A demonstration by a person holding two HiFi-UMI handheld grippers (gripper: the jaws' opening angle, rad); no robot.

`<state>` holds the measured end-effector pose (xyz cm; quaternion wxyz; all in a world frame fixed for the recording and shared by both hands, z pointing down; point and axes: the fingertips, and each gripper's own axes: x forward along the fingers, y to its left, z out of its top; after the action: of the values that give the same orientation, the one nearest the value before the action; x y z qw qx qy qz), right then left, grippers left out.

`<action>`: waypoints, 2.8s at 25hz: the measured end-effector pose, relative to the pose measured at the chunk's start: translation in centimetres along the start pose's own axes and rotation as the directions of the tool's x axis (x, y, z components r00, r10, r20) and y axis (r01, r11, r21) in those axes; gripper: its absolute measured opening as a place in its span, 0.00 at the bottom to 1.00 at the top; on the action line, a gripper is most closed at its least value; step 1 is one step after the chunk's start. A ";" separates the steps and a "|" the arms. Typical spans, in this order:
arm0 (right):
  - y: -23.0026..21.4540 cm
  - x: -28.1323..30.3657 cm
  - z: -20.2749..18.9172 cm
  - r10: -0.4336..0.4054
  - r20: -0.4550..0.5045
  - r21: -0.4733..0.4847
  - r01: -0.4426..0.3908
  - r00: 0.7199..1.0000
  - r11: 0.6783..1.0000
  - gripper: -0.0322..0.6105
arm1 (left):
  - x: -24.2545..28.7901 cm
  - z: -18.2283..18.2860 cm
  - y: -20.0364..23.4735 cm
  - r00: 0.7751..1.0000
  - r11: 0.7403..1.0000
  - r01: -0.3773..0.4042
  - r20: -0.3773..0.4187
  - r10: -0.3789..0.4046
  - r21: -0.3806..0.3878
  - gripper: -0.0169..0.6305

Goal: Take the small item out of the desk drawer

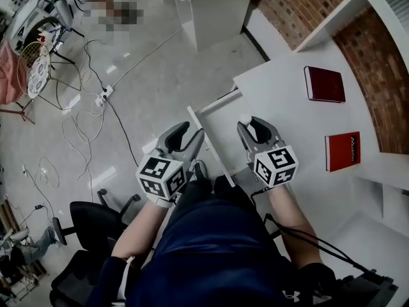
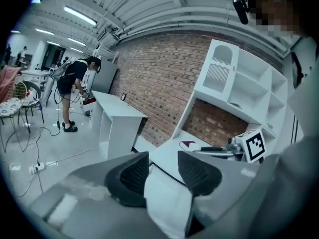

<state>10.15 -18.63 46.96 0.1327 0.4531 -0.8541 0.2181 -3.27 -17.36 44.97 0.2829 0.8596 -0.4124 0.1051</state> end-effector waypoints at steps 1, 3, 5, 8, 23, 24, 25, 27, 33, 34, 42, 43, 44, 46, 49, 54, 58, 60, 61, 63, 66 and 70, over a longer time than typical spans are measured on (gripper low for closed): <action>0.3 -0.6 1.3 -0.001 0.033 -0.010 0.001 0.999 1.000 0.25 | 0.2 0.3 -0.2 1.000 1.000 0.010 0.005 -0.010 0.006 0.31; 1.0 -1.8 3.6 0.000 0.094 -0.029 0.003 0.996 1.000 0.25 | 0.4 0.8 -0.6 1.000 1.000 0.026 0.011 -0.026 0.015 0.31; 1.7 -3.1 5.7 0.000 0.151 -0.046 0.007 0.989 0.999 0.25 | 0.6 1.3 -1.1 0.999 0.999 0.043 0.016 -0.044 0.019 0.31; 2.5 -5.1 8.7 -0.004 0.233 -0.093 0.027 0.973 0.995 0.25 | 0.6 2.4 -1.9 0.997 0.997 0.072 0.036 -0.073 0.024 0.31; 3.1 -13.1 18.9 -0.036 0.499 -0.186 0.148 0.866 0.971 0.25 | -0.6 8.3 -5.5 0.979 0.988 0.113 0.159 -0.128 0.104 0.31; 3.2 -13.5 19.2 -0.035 0.510 -0.187 0.150 0.859 0.971 0.25 | -0.8 8.5 -5.6 0.978 0.988 0.114 0.164 -0.131 0.108 0.31; 3.5 -13.8 19.4 -0.032 0.520 -0.188 0.151 0.853 0.971 0.25 | -0.9 8.6 -5.7 0.977 0.987 0.115 0.168 -0.133 0.109 0.31; 4.0 -14.3 19.9 -0.023 0.539 -0.189 0.147 0.842 0.971 0.25 | -1.2 8.7 -5.8 0.975 0.987 0.117 0.174 -0.135 0.110 0.31; 4.5 -15.2 20.8 -0.013 0.570 -0.186 0.144 0.822 0.972 0.25 | -1.4 9.1 -6.1 0.976 0.980 0.097 0.174 -0.127 0.171 0.31; 4.5 -15.3 20.8 -0.013 0.571 -0.183 0.143 0.821 0.973 0.25 | -1.4 9.2 -6.3 0.976 0.979 0.095 0.175 -0.127 0.180 0.31; 4.6 -15.0 20.5 -0.007 0.556 -0.170 0.122 0.831 0.978 0.25 | -1.5 9.6 -5.8 0.975 0.980 0.095 0.180 -0.127 0.175 0.31; 4.5 -15.0 20.5 -0.008 0.554 -0.165 0.119 0.833 0.979 0.25 | -1.5 9.6 -5.7 0.976 0.980 0.095 0.177 -0.126 0.173 0.31; 4.5 -14.9 20.4 -0.008 0.551 -0.161 0.116 0.835 0.980 0.25 | -1.4 9.5 -5.7 0.977 0.980 0.097 0.174 -0.127 0.173 0.31; 4.5 -14.8 20.4 -0.010 0.545 -0.155 0.113 0.838 0.981 0.25 | -1.3 9.3 -5.5 0.978 0.978 0.102 0.162 -0.132 0.181 0.31; 4.4 -14.7 20.2 -0.013 0.538 -0.151 0.111 0.843 0.982 0.25 | -1.1 9.1 -5.6 0.979 0.975 0.111 0.149 -0.140 0.190 0.31; 4.2 -14.6 20.0 -0.015 0.535 -0.148 0.111 0.845 0.983 0.25 | -0.9 9.1 -5.9 0.979 0.977 0.116 0.147 -0.143 0.180 0.31; 4.2 -14.6 20.0 -0.014 0.538 -0.150 0.112 0.843 0.982 0.25 | -0.8 8.8 -5.8 0.979 0.978 0.114 0.144 -0.141 0.177 0.31; 4.2 -14.6 19.9 -0.013 0.537 -0.150 0.111 0.843 0.982 0.25 | -0.9 8.8 -5.7 0.980 0.978 0.113 0.144 -0.139 0.174 0.31; 4.3 -14.6 19.9 -0.013 0.537 -0.150 0.110 0.844 0.983 0.25 | -0.9 8.8 -5.7 0.980 0.978 0.112 0.143 -0.137 0.173 0.31; 4.3 -14.5 19.9 -0.013 0.538 -0.149 0.110 0.843 0.983 0.25 | -0.9 8.7 -5.6 0.980 0.979 0.110 0.143 -0.136 0.174 0.31; 4.1 -14.5 19.8 -0.013 0.538 -0.146 0.109 0.843 0.983 0.25 | -0.9 8.5 -5.5 0.981 0.980 0.108 0.139 -0.132 0.170 0.31; 4.1 -14.5 19.8 -0.014 0.539 -0.142 0.107 0.842 0.984 0.25 | -0.8 8.3 -5.4 0.982 0.980 0.108 0.135 -0.131 0.166 0.31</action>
<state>14.21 -15.95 22.56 -0.0666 0.5102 -0.8574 0.0068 -0.07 -18.84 35.70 0.1889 0.9078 -0.3700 0.0572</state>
